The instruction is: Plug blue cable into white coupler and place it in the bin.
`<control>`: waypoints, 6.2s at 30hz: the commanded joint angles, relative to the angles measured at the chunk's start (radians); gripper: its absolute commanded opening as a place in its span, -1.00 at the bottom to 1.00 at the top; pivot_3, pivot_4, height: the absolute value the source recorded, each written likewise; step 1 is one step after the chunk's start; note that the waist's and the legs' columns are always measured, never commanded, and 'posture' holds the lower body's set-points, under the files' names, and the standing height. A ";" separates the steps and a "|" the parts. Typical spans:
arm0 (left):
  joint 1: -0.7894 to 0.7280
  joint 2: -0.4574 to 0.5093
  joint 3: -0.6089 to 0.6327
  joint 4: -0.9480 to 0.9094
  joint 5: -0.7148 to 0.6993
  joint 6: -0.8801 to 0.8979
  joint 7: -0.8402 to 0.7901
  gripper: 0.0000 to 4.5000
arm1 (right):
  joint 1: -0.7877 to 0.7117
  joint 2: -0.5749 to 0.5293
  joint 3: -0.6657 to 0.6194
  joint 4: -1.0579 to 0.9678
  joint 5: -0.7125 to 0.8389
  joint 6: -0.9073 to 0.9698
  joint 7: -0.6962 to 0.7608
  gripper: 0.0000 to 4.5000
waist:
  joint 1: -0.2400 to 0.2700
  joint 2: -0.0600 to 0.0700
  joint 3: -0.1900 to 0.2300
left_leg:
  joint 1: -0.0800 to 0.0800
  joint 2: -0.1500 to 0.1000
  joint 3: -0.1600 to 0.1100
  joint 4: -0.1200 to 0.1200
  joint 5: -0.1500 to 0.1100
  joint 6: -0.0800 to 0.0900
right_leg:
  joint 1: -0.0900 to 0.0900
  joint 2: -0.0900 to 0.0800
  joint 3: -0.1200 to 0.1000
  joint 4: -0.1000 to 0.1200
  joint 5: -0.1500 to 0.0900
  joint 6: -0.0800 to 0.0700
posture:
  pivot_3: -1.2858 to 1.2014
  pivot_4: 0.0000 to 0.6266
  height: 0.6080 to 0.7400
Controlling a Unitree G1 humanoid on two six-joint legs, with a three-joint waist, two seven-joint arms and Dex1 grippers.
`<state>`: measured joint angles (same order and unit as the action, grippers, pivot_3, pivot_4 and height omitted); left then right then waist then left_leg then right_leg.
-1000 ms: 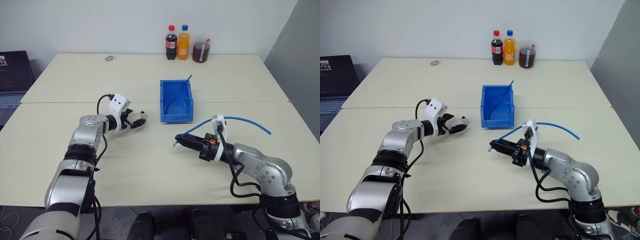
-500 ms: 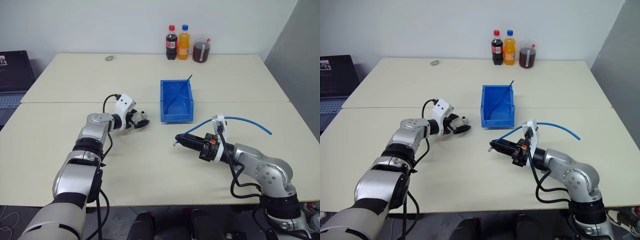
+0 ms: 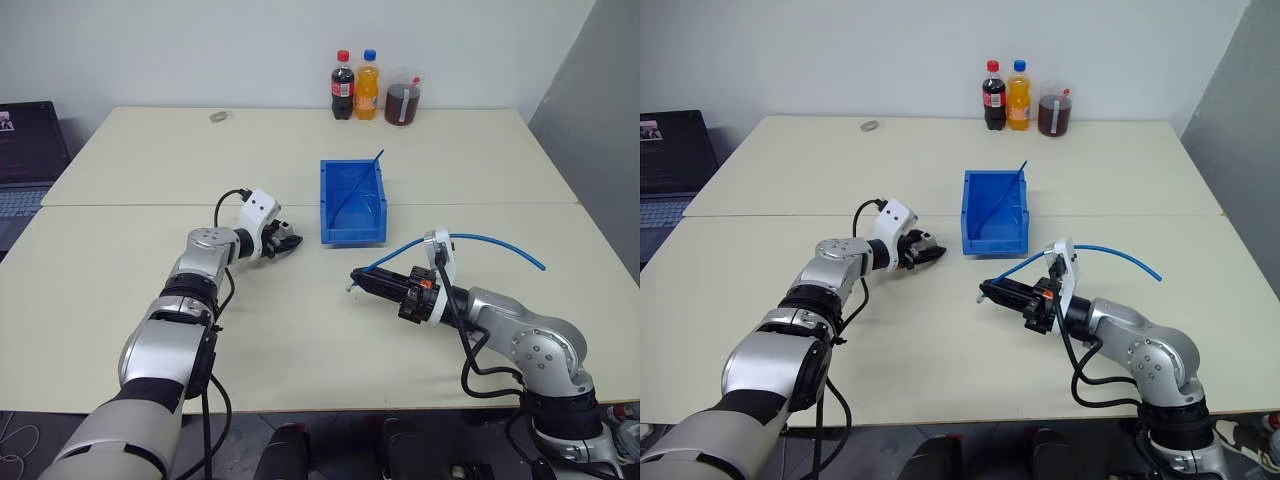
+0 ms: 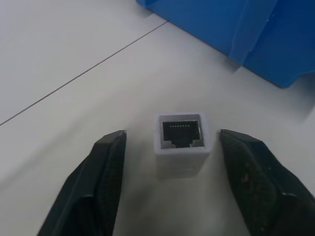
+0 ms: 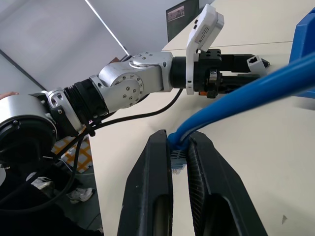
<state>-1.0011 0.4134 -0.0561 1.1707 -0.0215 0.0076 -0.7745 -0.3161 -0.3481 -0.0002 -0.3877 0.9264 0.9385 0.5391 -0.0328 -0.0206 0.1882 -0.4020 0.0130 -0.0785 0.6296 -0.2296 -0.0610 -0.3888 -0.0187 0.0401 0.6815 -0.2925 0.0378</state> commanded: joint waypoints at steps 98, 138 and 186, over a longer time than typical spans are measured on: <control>0.460 0.219 -0.273 -0.866 -0.021 0.087 -0.642 -0.65 | -0.250 0.086 0.522 0.377 -0.894 -0.582 0.288 -0.95 | -0.002 0.001 -0.004 | 0.005 0.001 0.000 0.001 0.000 0.000 | 0.003 0.000 0.001 0.005 0.000 -0.001 | 0.03 -0.52 1.00; 0.479 0.225 -0.263 -0.879 -0.027 0.093 -0.627 -0.65 | -0.342 0.148 0.667 0.572 -0.990 -0.448 0.489 -0.95 | -0.024 0.003 -0.026 | 0.021 0.001 0.000 -0.002 0.000 0.000 | 0.015 0.001 0.001 0.006 -0.003 -0.001 | 0.03 -0.52 1.00; 0.585 0.269 -0.035 -1.078 -0.241 0.278 -0.477 0.99 | -0.258 0.181 0.282 0.126 -0.748 -0.301 0.277 -0.95 | -0.023 0.005 -0.024 | 0.002 0.003 -0.003 -0.002 -0.001 0.001 | 0.000 0.002 0.000 0.001 -0.003 -0.003 | 0.03 -0.52 1.00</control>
<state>-0.4127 0.6666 -0.1454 0.1653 -0.2095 0.2354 -1.2707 -0.5376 -0.1809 0.3517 -0.1905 0.1269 0.6160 0.8484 -0.0556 -0.0153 0.1644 -0.4001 0.0154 -0.0812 0.6273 -0.2302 -0.0602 -0.3890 -0.0169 0.0394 0.6826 -0.2953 0.0352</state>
